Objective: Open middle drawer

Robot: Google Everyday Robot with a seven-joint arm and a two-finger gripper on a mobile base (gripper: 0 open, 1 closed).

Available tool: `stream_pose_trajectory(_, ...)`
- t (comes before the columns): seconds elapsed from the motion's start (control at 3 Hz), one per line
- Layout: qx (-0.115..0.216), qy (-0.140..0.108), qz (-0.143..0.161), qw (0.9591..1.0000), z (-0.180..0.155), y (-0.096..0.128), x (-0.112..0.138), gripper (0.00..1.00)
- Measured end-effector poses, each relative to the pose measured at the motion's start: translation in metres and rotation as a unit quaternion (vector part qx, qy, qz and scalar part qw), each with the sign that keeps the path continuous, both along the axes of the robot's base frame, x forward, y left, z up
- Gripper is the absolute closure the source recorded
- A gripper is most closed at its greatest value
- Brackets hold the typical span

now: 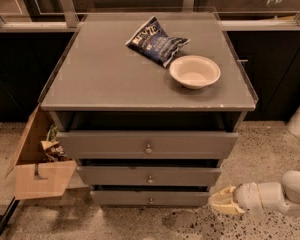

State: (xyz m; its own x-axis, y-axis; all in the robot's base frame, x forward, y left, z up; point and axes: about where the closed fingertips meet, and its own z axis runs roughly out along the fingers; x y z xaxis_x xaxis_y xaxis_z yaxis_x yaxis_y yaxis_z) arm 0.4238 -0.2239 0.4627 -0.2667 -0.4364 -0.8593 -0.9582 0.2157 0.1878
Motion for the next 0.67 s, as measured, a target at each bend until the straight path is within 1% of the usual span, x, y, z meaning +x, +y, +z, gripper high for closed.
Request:
stream_pose_trajectory(0.33, 0.000, 0.000, 0.000, 1.0000, 0.000, 0.001, 0.000, 0.93)
stream_pose_trajectory(0.67, 0.004, -0.020, -0.009, 0.9998, -0.005, 0.012, 0.009, 1.00)
